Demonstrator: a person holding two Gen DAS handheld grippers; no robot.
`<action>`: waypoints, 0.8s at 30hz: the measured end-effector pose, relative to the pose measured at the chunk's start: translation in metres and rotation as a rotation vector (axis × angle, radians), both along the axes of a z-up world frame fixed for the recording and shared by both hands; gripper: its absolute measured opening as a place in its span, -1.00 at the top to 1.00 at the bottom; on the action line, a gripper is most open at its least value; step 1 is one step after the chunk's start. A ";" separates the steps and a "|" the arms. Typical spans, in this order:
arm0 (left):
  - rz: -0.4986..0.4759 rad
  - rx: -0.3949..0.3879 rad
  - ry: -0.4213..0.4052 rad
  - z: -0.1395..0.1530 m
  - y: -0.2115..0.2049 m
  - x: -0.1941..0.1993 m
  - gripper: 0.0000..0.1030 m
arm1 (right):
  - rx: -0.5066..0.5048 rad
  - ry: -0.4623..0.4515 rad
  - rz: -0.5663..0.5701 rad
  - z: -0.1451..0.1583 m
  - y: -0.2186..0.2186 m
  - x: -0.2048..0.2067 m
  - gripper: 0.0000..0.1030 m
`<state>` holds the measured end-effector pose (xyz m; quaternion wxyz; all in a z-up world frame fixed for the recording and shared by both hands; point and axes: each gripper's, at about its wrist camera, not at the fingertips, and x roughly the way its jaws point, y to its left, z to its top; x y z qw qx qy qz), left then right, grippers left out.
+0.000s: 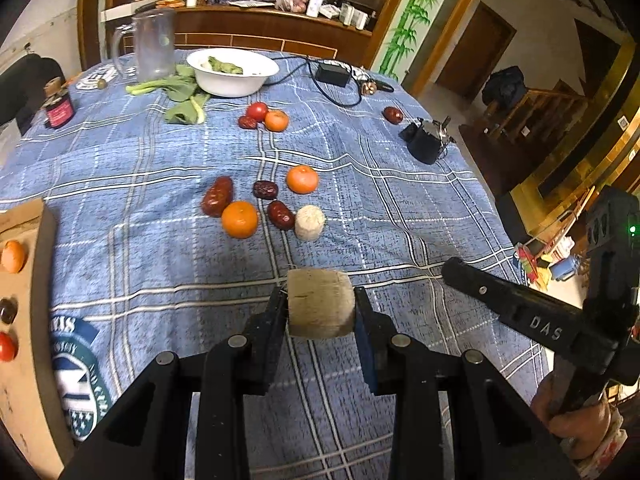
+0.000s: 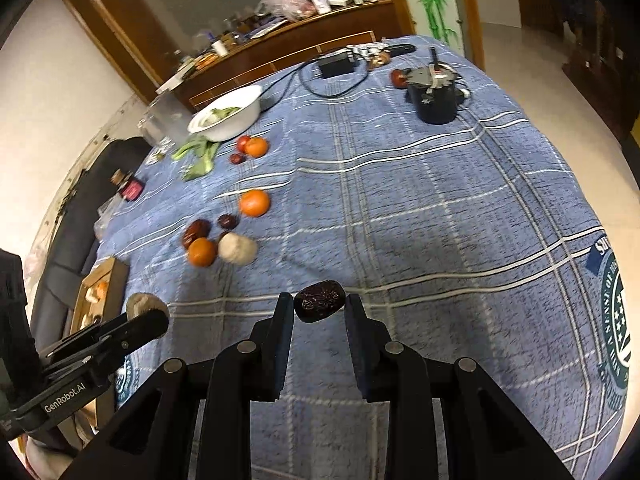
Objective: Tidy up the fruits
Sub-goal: 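Carry the beige cube and dark jujube over the box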
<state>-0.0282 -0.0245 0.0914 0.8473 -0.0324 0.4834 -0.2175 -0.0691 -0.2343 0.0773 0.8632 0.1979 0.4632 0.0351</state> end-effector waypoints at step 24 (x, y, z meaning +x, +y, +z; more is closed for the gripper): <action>0.411 0.072 -0.043 0.035 0.269 -0.049 0.39 | 0.026 -0.115 0.435 0.053 0.252 0.014 0.44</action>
